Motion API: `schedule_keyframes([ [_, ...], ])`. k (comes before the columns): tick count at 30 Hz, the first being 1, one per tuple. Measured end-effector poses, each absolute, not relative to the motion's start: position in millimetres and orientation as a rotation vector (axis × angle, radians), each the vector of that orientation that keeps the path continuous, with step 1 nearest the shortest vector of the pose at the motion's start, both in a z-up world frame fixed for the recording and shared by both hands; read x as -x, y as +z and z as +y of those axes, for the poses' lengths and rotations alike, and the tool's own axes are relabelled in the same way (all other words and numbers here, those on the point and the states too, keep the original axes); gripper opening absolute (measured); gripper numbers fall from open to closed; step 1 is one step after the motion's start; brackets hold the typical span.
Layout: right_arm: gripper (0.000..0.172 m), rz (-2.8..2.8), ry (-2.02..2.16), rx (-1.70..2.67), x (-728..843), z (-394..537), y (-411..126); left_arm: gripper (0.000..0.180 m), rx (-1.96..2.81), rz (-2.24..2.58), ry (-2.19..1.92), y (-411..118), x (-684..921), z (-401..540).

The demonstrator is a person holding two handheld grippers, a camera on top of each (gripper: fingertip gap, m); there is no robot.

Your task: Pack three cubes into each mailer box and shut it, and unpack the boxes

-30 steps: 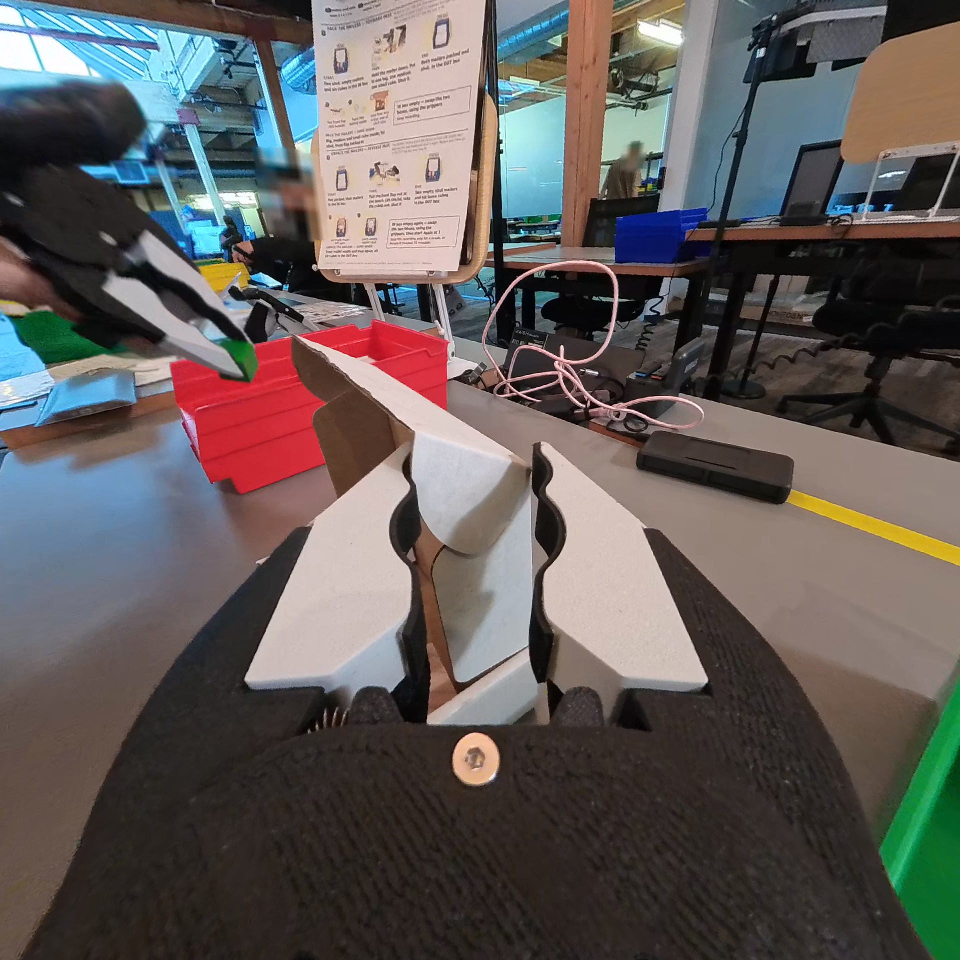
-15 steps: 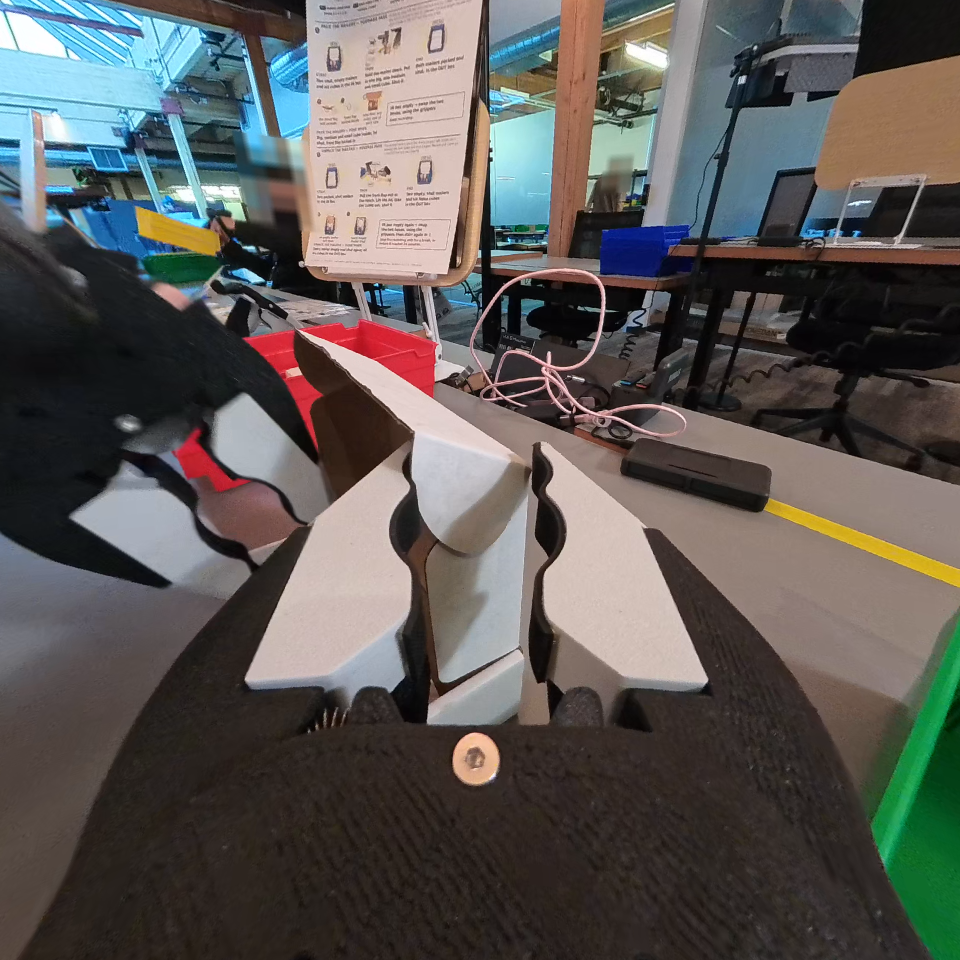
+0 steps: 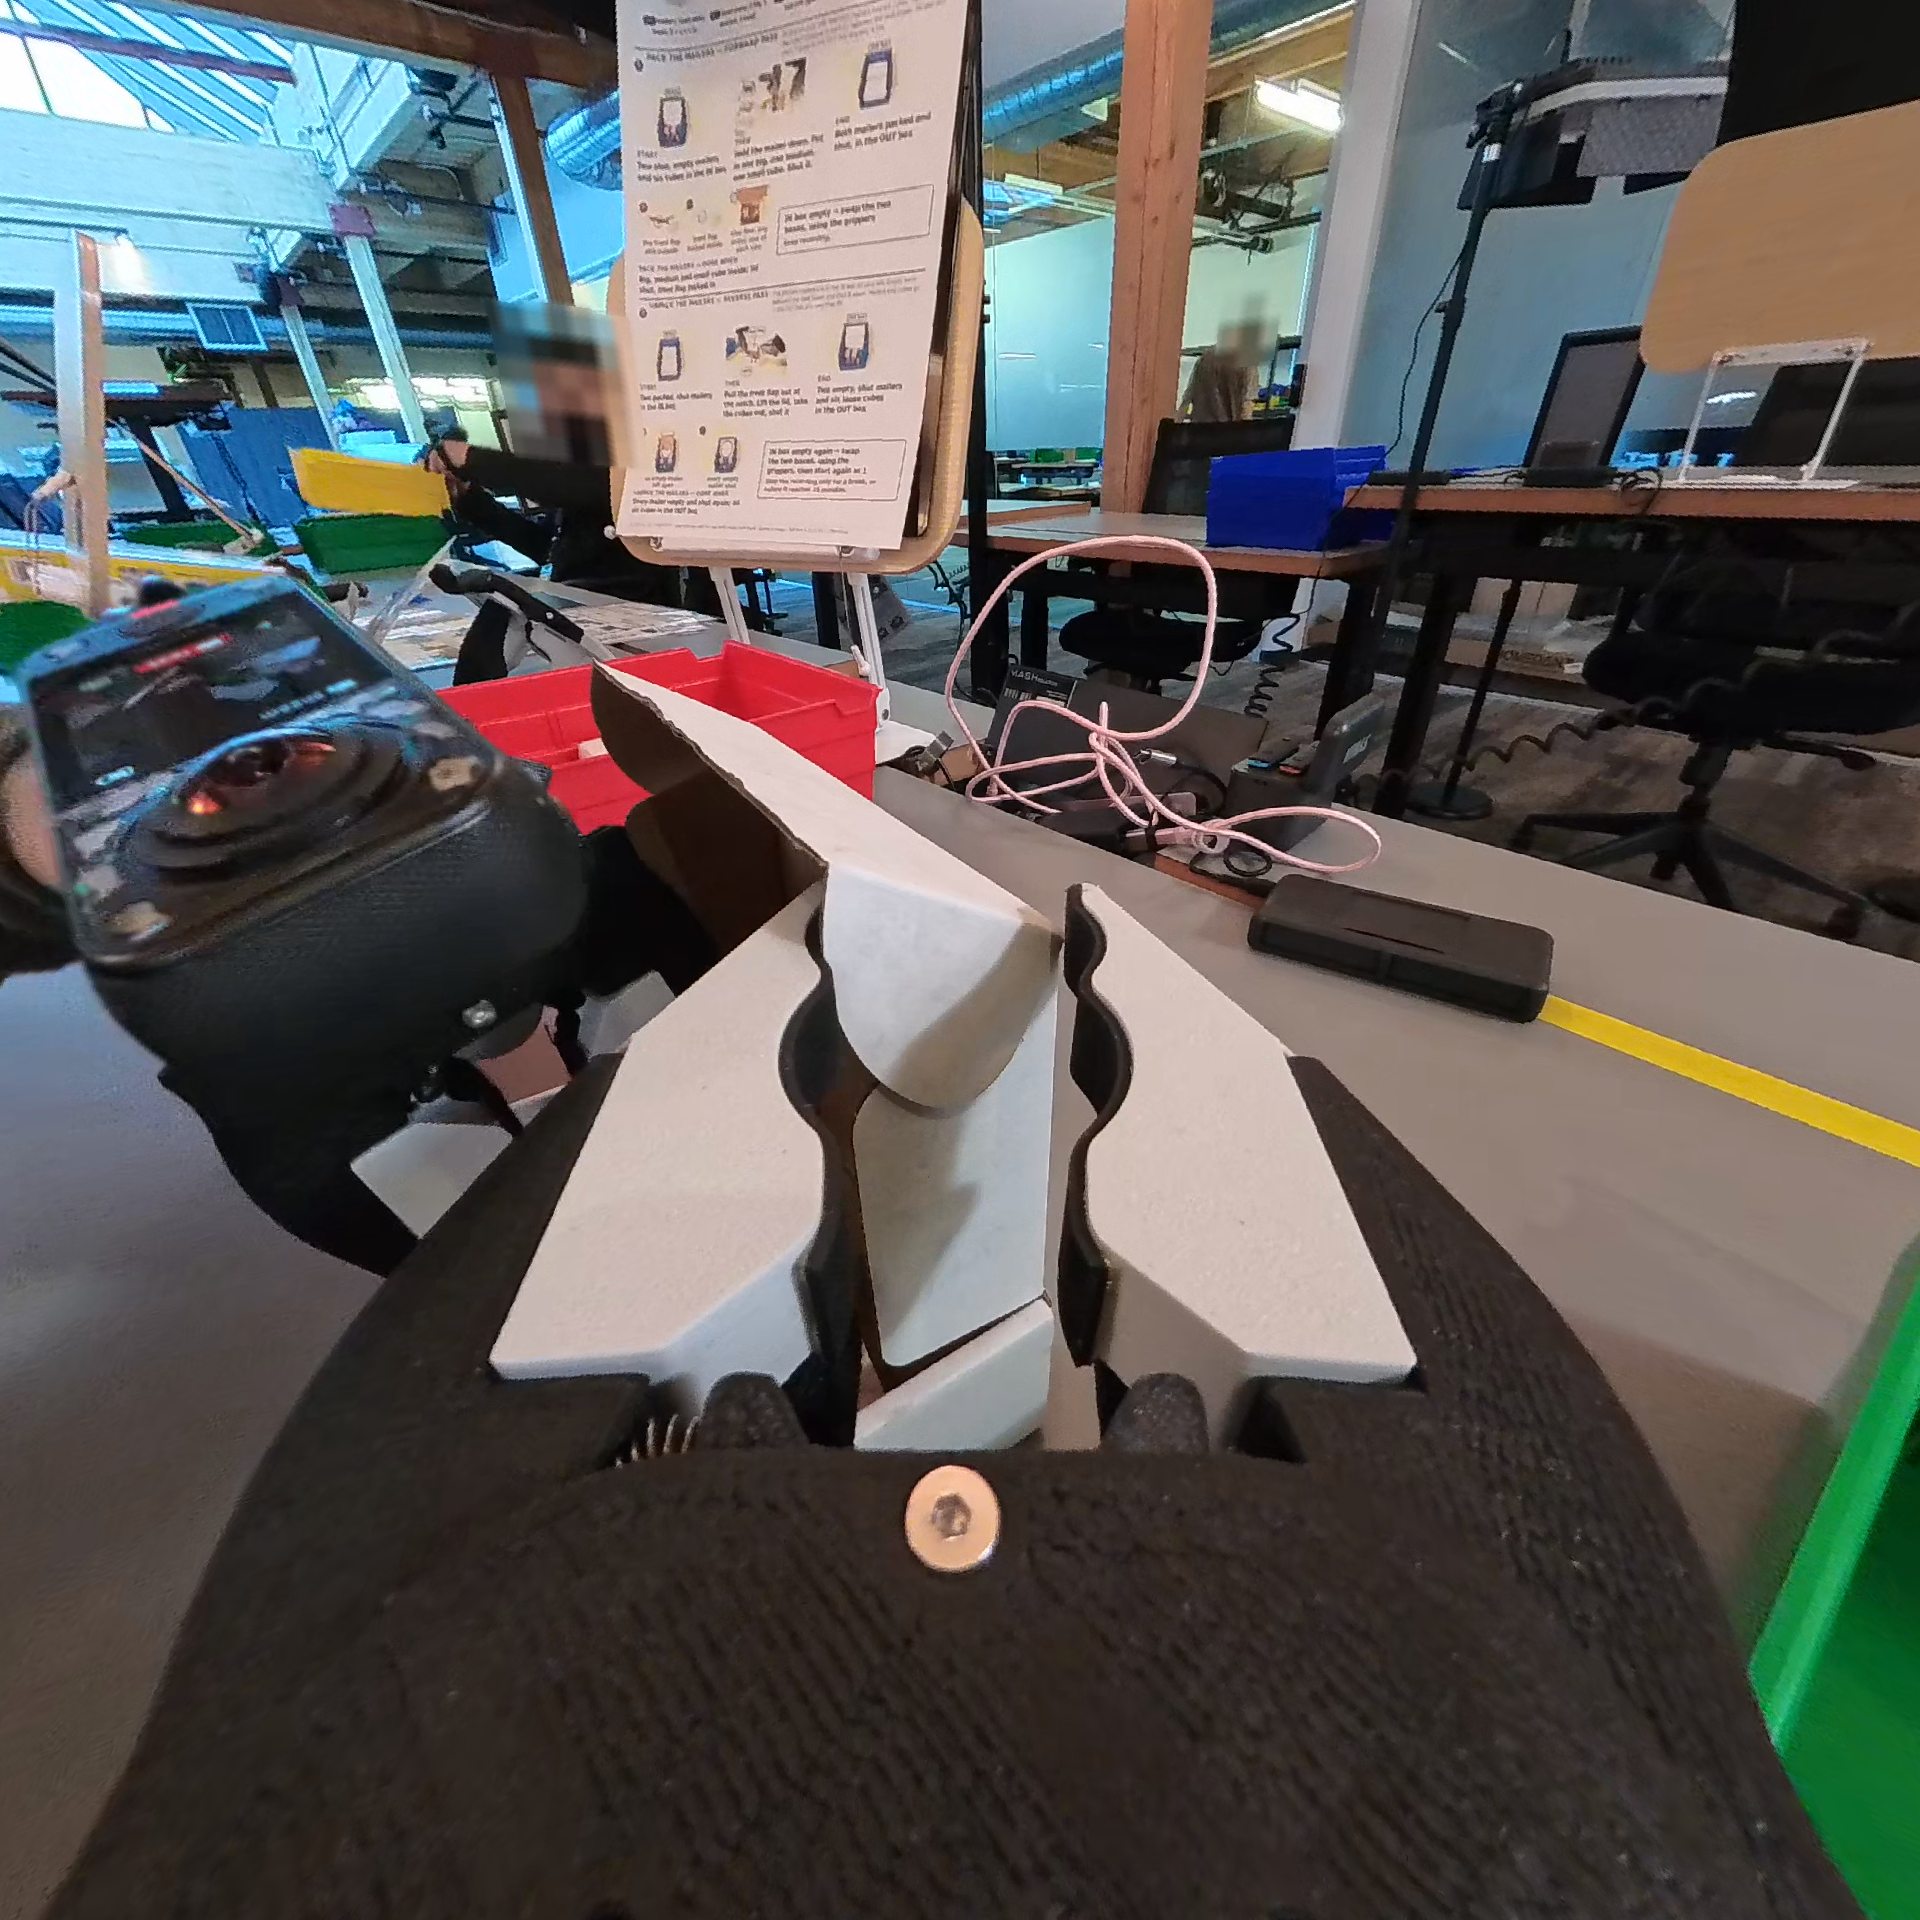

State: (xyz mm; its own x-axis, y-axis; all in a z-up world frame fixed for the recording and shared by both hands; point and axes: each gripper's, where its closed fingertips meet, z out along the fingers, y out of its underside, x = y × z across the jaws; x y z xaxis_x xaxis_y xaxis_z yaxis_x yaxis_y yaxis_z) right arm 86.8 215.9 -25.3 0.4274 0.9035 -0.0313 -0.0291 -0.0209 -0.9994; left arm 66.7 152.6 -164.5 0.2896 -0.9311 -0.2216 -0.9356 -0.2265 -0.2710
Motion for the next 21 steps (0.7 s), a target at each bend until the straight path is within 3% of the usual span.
schedule_keyframes([
  [1,0.041,-0.848,0.908,1.389,-87,216,-25,0.025,2.228,1.671,0.028,-166,-65,153],
  [9,0.041,-0.85,0.912,1.387,-87,215,-25,0.036,2.109,1.598,0.034,-128,-56,135],
  [16,0.04,-0.847,0.904,1.383,-87,216,-25,0.047,2.113,0.986,-0.218,-18,23,97],
  [21,0.04,-0.84,0.908,1.383,-86,216,-25,0.058,2.552,0.516,0.205,-55,196,89],
])
